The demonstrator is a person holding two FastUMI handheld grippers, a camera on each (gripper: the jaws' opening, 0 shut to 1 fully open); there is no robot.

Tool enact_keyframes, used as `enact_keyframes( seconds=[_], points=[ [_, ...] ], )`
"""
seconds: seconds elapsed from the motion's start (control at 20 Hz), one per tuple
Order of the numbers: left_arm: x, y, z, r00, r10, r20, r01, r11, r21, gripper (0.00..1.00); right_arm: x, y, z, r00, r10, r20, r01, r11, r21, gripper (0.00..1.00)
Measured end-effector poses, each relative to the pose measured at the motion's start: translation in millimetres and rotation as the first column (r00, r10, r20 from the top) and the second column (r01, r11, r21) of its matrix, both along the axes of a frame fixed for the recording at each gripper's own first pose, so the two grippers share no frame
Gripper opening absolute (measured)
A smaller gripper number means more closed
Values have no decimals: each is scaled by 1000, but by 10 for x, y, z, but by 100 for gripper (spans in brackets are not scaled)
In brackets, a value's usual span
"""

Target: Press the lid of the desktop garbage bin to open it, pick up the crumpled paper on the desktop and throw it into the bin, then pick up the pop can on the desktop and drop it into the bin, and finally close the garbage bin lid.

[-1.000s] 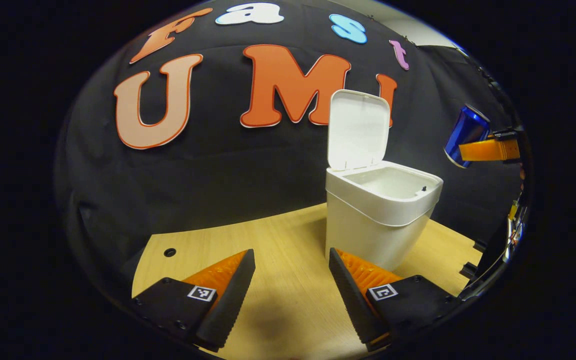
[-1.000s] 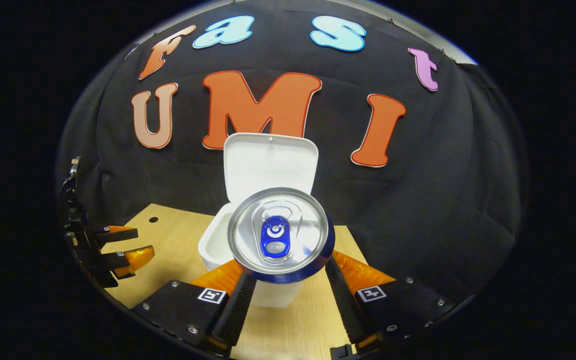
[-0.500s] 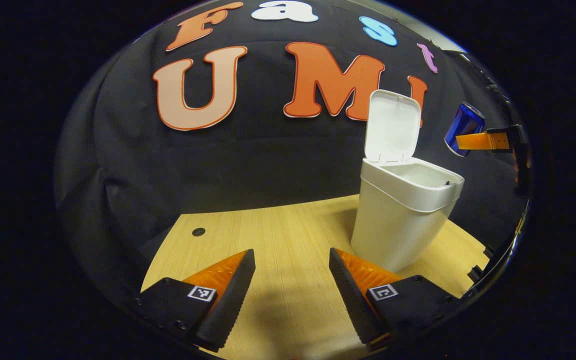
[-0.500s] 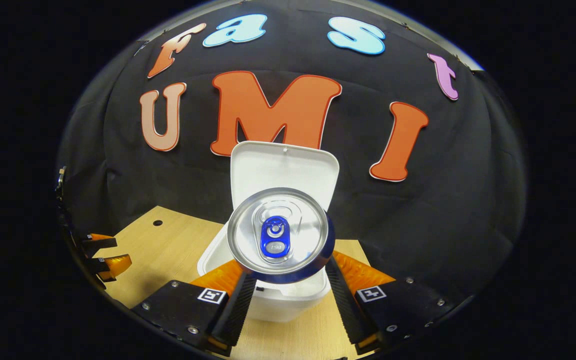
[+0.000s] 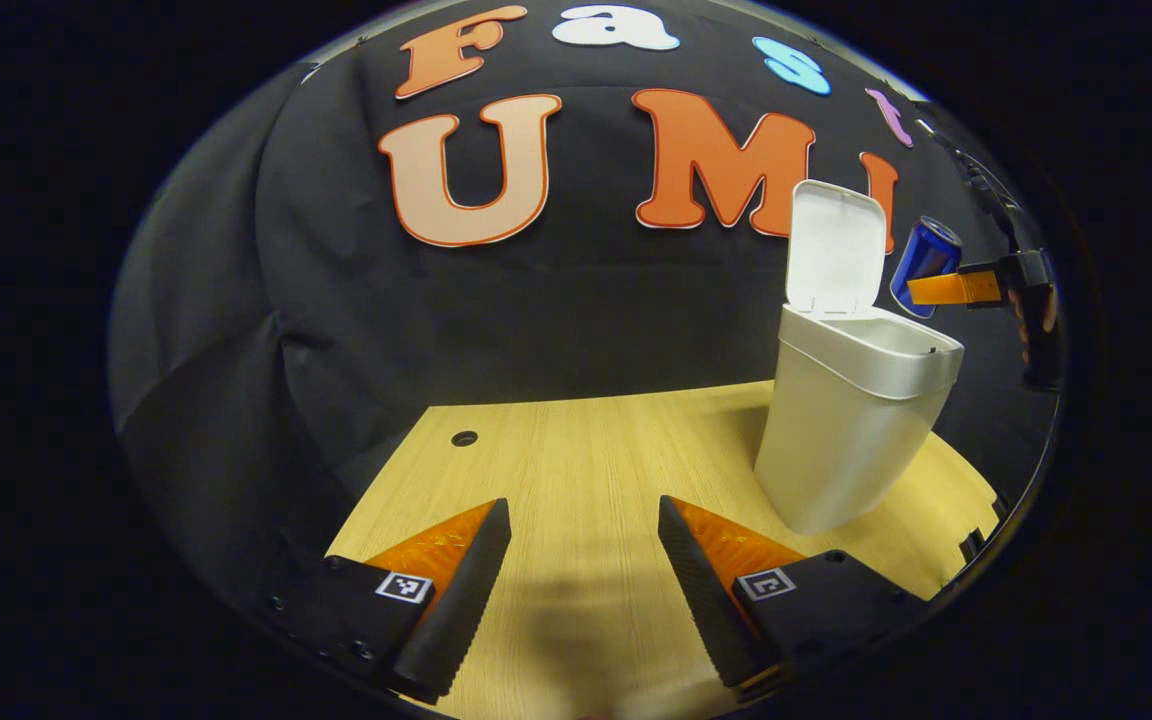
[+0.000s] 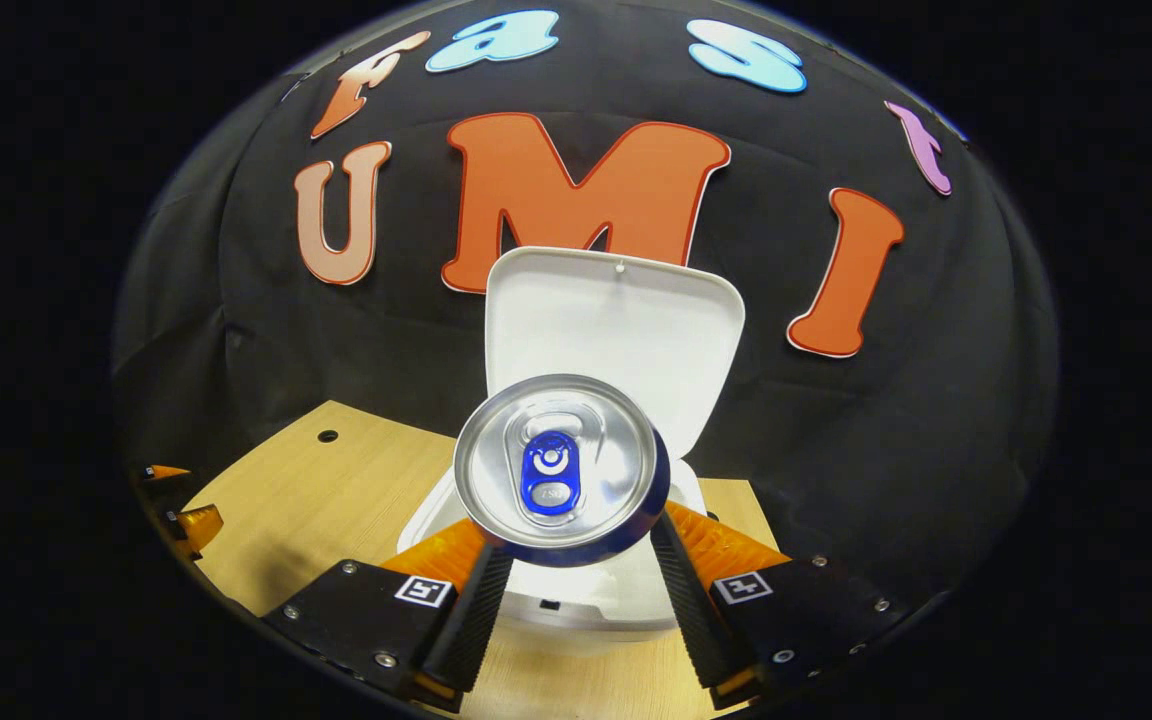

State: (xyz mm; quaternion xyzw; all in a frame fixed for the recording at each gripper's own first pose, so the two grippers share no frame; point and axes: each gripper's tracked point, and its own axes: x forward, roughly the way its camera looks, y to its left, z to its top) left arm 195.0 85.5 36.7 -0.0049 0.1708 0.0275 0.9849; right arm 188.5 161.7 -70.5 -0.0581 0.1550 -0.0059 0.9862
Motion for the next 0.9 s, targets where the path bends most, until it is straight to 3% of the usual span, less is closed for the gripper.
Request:
enact_keyframes(
  seconds=[0.35, 0.9],
  points=[
    [-123, 56, 7, 999, 43, -1, -43, 999, 19, 95, 139, 52, -204, 999, 20, -35, -20, 1000, 23, 80],
    [-151, 17, 4, 999, 33, -8, -33, 999, 37, 95, 191, 70, -601, 994, 13, -108, -5, 997, 80, 80]
  ],
)
